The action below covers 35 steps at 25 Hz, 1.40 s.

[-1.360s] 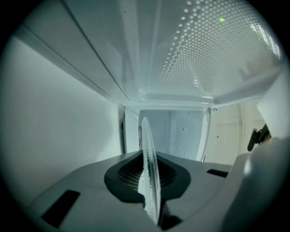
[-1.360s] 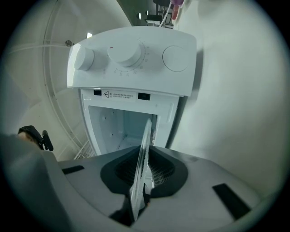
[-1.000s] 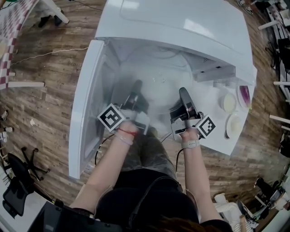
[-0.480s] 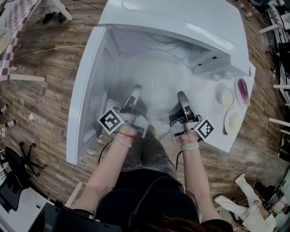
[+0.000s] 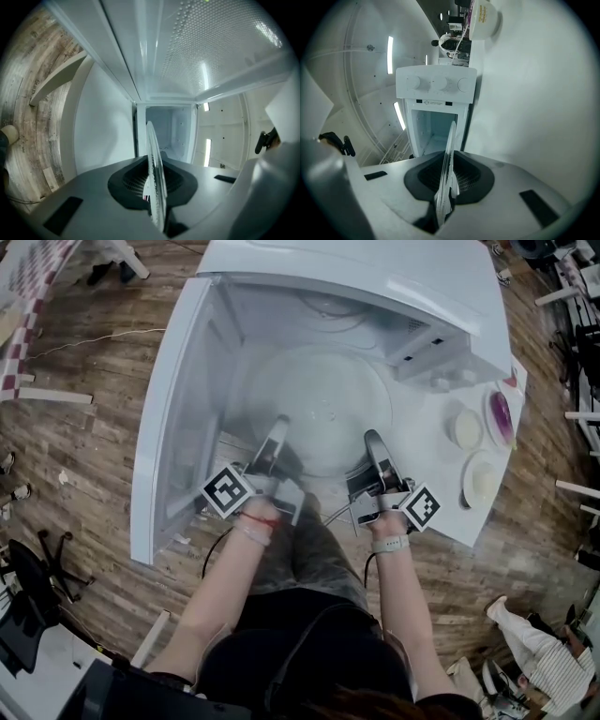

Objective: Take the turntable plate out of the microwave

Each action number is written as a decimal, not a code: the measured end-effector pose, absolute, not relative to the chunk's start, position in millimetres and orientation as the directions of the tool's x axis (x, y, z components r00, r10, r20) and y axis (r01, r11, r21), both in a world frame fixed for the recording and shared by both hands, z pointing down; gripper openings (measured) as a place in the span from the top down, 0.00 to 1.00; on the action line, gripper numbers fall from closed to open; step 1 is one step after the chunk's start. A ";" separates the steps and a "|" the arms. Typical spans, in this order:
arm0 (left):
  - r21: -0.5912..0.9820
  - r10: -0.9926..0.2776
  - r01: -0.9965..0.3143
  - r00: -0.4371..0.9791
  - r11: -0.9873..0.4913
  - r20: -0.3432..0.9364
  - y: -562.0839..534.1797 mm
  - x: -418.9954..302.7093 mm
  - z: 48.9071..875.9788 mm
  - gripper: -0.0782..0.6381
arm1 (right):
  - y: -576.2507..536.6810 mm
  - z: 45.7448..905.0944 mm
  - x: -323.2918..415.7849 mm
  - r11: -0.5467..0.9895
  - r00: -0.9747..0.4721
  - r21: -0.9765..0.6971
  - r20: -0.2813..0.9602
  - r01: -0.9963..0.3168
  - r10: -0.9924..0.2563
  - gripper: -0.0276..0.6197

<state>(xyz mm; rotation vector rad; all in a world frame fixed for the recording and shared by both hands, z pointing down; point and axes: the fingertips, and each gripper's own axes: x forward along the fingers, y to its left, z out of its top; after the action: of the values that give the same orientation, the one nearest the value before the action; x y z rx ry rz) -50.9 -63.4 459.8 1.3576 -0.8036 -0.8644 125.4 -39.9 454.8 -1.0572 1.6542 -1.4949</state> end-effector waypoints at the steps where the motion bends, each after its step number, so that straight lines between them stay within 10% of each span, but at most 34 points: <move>1: 0.998 -0.881 0.053 0.473 0.019 -0.008 -61.2 -50.7 460.5 0.85 | -37.6 455.7 125.8 0.015 -0.454 -0.991 0.048 -0.134 -0.890 0.89; 35: 0.995 -0.863 0.033 0.501 0.092 0.064 -1.9 -47.7 488.7 0.85 | 29.6 484.5 127.1 -0.140 -0.456 -0.982 0.183 -0.128 -0.871 0.89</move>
<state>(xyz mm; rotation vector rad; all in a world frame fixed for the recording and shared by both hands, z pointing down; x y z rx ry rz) -47.7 -1.9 488.7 1.3143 -0.8177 -0.7891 127.1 29.6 484.5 -1.1360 1.5511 -1.6523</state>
